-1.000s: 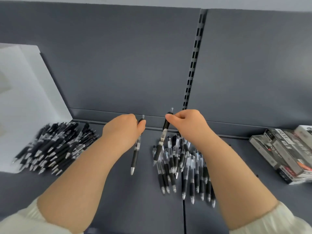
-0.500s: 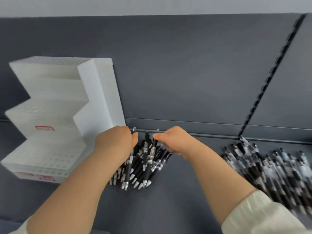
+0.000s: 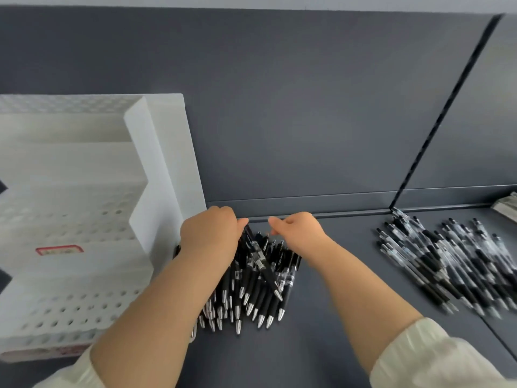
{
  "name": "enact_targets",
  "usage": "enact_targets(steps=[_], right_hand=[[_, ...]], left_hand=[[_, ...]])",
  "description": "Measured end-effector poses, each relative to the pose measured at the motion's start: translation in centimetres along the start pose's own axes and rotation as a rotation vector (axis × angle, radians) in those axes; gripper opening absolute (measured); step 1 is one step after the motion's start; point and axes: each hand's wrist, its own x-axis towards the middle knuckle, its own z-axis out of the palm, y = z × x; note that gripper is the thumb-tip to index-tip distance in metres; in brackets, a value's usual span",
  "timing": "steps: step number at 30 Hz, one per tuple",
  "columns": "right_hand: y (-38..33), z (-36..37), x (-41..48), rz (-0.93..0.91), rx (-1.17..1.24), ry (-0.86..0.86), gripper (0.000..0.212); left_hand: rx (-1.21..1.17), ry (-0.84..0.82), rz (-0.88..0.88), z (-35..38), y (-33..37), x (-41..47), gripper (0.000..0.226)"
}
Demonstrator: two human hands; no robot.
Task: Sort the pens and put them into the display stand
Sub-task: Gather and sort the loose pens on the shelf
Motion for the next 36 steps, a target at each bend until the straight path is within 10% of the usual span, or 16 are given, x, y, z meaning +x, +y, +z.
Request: enact_targets(steps=[28, 36], right_hand=[[19.7, -24.0, -3.6, -0.092, -0.591, 0.208, 0.032], [22.1, -22.4, -4.0, -0.499, -0.719, 0.033, 0.048]], left_hand=[[-0.072, -0.100, 0.138, 0.0, 29.2, -6.4, 0.032], [-0.112, -0.172, 0.077, 0.7, 33.6, -8.7, 0.062]])
